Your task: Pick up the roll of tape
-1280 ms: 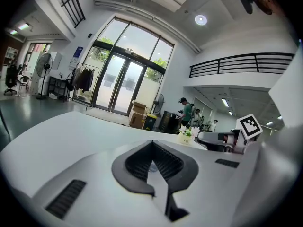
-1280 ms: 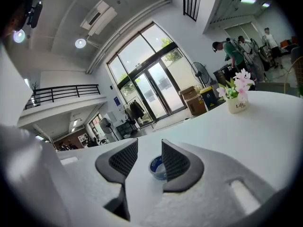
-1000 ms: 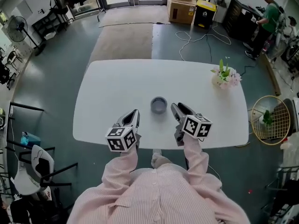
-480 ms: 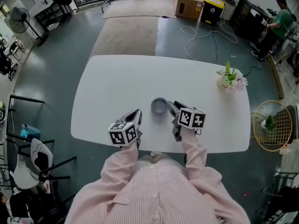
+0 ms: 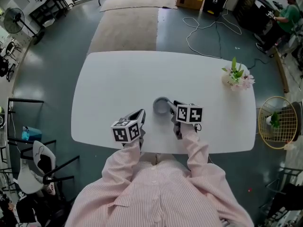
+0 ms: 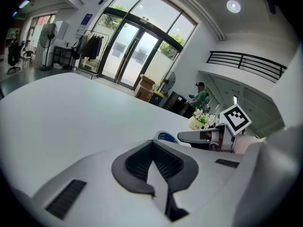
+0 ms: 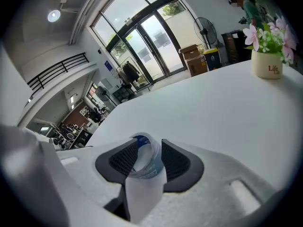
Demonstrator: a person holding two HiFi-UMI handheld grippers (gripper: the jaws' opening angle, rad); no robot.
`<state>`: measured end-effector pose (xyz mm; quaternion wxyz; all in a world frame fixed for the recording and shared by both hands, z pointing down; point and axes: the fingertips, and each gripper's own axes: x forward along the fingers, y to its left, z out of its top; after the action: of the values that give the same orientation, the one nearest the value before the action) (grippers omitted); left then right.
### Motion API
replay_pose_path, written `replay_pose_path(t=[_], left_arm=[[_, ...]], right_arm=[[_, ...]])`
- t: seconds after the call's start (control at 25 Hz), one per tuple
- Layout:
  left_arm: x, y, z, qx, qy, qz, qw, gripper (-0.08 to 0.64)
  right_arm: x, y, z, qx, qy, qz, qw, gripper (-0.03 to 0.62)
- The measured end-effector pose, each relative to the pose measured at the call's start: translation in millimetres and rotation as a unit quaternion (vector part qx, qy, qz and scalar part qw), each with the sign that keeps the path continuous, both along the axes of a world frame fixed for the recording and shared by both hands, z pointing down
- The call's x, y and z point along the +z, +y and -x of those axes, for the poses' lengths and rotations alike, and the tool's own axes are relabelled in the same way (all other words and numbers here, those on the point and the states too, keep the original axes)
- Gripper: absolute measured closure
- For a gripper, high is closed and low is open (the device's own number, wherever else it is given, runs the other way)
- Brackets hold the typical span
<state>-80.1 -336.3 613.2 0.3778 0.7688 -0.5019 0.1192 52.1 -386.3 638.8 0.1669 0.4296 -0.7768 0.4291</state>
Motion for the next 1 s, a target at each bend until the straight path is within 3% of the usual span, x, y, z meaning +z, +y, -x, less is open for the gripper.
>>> replay_pose_path(t=[0.4, 1.0], left_arm=[[27.5, -10.8, -5.1, 0.018, 0.005, 0.037, 0.9992, 0.558], [35.1, -19.2, -7.0, 0.030, 0.010, 0.045, 0.9985, 0.558]], right_arm=[[36.7, -10.3, 6.5, -0.006, 0.049, 0.043, 0.998, 0.443], [45.5, -17.3, 8.7, -0.011, 0.091, 0.063, 0.994, 0.488]])
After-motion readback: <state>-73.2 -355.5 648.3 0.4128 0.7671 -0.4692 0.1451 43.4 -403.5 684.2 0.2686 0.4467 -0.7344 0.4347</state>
